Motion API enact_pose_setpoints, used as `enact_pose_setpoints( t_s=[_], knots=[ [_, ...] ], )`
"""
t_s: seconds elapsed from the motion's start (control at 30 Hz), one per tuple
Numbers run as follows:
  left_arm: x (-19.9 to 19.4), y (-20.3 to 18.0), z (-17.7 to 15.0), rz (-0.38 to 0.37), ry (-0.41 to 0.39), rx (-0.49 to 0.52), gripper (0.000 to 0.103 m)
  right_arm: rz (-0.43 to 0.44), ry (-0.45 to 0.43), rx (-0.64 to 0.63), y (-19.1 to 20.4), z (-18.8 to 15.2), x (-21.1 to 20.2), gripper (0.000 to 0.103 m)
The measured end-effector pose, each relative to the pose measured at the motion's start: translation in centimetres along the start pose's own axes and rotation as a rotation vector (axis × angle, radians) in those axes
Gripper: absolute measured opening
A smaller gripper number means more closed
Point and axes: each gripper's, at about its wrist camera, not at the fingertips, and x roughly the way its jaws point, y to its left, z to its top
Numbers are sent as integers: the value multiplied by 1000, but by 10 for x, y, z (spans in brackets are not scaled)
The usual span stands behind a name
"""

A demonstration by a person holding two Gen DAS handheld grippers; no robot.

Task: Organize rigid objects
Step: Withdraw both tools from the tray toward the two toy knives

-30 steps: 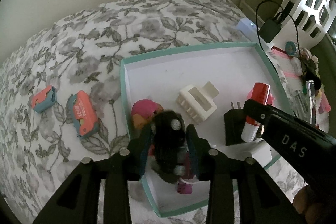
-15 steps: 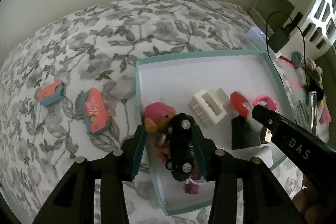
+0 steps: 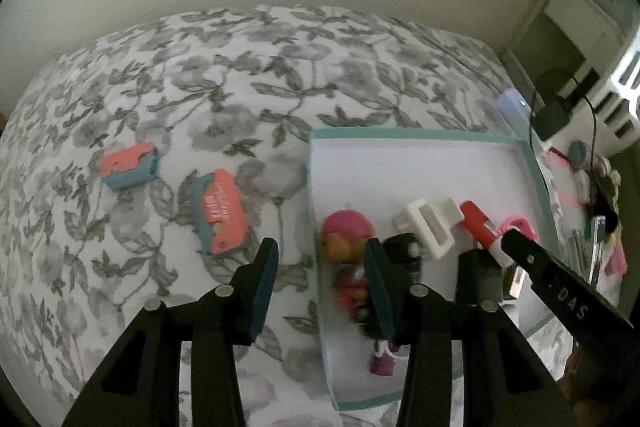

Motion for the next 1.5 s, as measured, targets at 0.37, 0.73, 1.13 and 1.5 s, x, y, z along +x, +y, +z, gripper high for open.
enact_pose_setpoints(
  t_s=[0.37,0.73,1.13,1.5],
  knots=[
    [1,32,3,77,4,-117,70,-13,6,-39,8,-2,4,41],
    [1,52,4,165,-9,-164,87,-39,-5,-107,20,-5,8,67],
    [2,85,2,179,-7,-276,92,-76,-15,-147,24,-7,13,89],
    [6,113,0,184,15,-350,95,-86,-20,-161,26,-8,15,103]
  ],
)
